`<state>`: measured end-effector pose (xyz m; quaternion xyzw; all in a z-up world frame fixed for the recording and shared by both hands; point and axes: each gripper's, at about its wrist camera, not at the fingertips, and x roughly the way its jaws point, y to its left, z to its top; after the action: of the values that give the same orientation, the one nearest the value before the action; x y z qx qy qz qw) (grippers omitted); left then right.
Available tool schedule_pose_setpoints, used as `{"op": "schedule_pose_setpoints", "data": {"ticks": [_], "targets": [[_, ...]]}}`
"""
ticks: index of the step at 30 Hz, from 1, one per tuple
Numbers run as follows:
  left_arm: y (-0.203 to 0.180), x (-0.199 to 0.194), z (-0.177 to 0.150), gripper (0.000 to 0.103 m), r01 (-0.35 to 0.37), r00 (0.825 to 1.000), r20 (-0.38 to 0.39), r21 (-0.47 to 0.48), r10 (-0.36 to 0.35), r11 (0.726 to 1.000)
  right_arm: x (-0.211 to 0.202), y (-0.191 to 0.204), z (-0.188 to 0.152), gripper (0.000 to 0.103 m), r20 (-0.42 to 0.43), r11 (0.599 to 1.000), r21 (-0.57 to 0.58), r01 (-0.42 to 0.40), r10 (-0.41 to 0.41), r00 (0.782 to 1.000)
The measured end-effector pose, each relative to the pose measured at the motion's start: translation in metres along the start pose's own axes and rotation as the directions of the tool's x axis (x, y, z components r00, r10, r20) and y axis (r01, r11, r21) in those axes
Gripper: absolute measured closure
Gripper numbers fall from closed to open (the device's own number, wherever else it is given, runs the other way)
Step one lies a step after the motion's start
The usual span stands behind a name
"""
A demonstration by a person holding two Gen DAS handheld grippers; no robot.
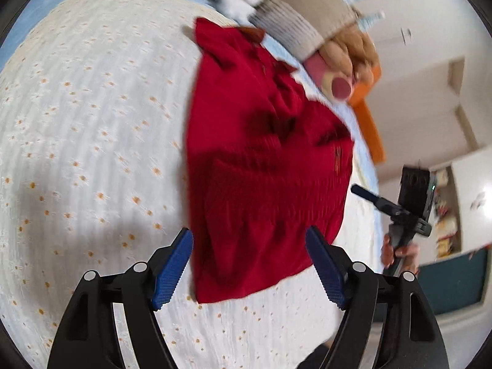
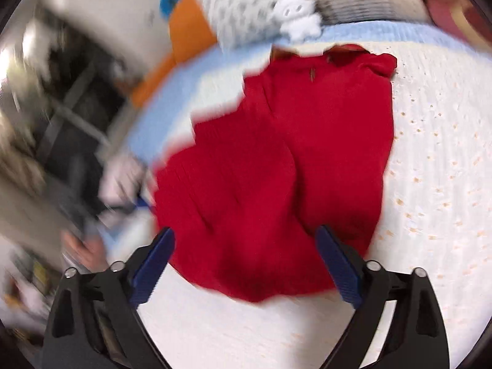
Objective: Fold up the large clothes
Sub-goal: 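Lift the hem with both grippers and fold it toward the collar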
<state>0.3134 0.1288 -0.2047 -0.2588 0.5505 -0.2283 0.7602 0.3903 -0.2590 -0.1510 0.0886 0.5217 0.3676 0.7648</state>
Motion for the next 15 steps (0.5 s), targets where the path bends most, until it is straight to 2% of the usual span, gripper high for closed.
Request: {"op": "schedule_pose_setpoints", "data": {"ticks": [4,5,7,8,9,10,12,15], "targets": [[-0.008,0.022,-0.001,0.026,-0.073,0.997,-0.014,0.028,0.073,0.997,0.028,0.004,-0.016,0.018,-0.065,0.986,-0.143,0.085,-0.095,0.993],[-0.009,0.027,-0.002,0.026,-0.089,0.996,-0.019,0.035,0.09,0.995,0.036,0.004,-0.019,0.023,-0.077,0.98,-0.177,0.094,-0.109,0.991],[-0.01,0.034,-0.002,0.026,-0.101,0.995,-0.021,0.035,0.101,0.994,0.046,0.001,-0.028,0.042,-0.115,0.977,-0.193,0.094,-0.118,0.986],[-0.01,0.038,-0.001,0.029,-0.09,0.996,-0.02,0.027,0.09,0.996,0.05,-0.004,-0.03,0.055,-0.136,0.982,-0.164,0.096,-0.119,0.983],[-0.01,0.04,0.0,0.036,-0.066,0.998,-0.017,0.014,0.067,0.998,0.048,-0.009,-0.033,0.065,-0.145,0.99,-0.111,0.092,-0.107,0.984],[-0.01,0.041,0.002,0.039,-0.052,0.999,-0.013,0.003,0.052,0.999,0.043,-0.014,-0.035,0.069,-0.138,0.996,-0.044,0.081,-0.087,0.987],[-0.017,0.038,0.009,0.045,-0.054,0.999,0.007,0.0,0.054,0.999,0.028,-0.011,-0.046,0.083,-0.122,0.997,-0.02,0.075,-0.077,0.99],[-0.035,0.032,0.021,0.056,-0.03,0.999,0.039,0.025,0.029,0.999,0.011,-0.003,-0.062,0.089,-0.104,0.994,-0.027,0.106,-0.108,0.989]]}}
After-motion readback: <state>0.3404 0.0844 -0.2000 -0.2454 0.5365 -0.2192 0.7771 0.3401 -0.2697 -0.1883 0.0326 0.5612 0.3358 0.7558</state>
